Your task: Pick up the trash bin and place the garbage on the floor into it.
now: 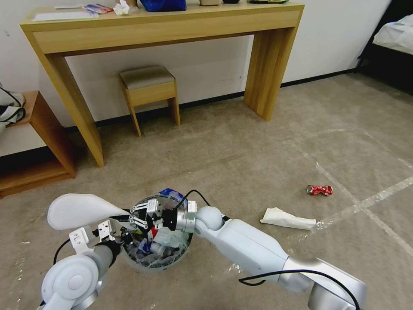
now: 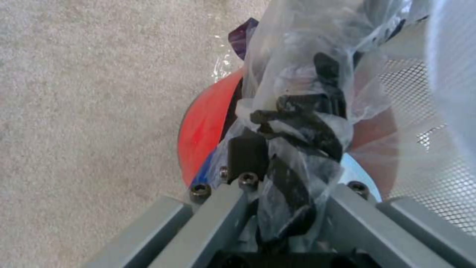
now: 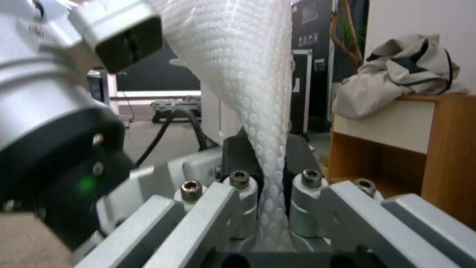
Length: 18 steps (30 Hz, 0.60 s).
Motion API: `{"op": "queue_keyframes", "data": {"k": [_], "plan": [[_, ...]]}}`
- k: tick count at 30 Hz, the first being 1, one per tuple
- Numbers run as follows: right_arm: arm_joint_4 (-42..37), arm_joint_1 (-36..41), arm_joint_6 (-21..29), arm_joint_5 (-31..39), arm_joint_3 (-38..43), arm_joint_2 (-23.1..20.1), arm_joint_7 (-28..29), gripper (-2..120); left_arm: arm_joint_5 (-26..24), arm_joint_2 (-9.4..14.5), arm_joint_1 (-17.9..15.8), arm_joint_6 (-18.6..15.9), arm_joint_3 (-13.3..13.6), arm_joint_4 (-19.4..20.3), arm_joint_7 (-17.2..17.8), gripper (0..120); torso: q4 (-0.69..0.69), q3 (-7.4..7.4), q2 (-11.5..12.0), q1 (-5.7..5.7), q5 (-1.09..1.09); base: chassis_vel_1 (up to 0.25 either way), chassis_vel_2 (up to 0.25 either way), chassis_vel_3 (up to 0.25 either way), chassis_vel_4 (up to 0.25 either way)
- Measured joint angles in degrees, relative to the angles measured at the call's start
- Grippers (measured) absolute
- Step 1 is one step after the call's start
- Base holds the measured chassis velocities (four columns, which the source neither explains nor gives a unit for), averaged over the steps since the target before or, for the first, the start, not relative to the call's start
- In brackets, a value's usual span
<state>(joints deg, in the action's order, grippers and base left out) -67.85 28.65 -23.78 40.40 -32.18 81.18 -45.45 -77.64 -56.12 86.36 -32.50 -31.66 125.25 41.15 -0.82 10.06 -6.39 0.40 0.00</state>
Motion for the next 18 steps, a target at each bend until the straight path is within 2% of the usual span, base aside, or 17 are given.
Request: {"op": "queue_keyframes", "data": {"k": [18], "plan": [[-2.2,0.4,0.0,0.5,0.4,-1.9,0.4,3,-0.1,-0.1,-0.5,0.1,0.1,-0.9,0.0,0,0.00,0.00,0.0,0.00,0.00,0.000,0.000,0.000,0.000]]}}
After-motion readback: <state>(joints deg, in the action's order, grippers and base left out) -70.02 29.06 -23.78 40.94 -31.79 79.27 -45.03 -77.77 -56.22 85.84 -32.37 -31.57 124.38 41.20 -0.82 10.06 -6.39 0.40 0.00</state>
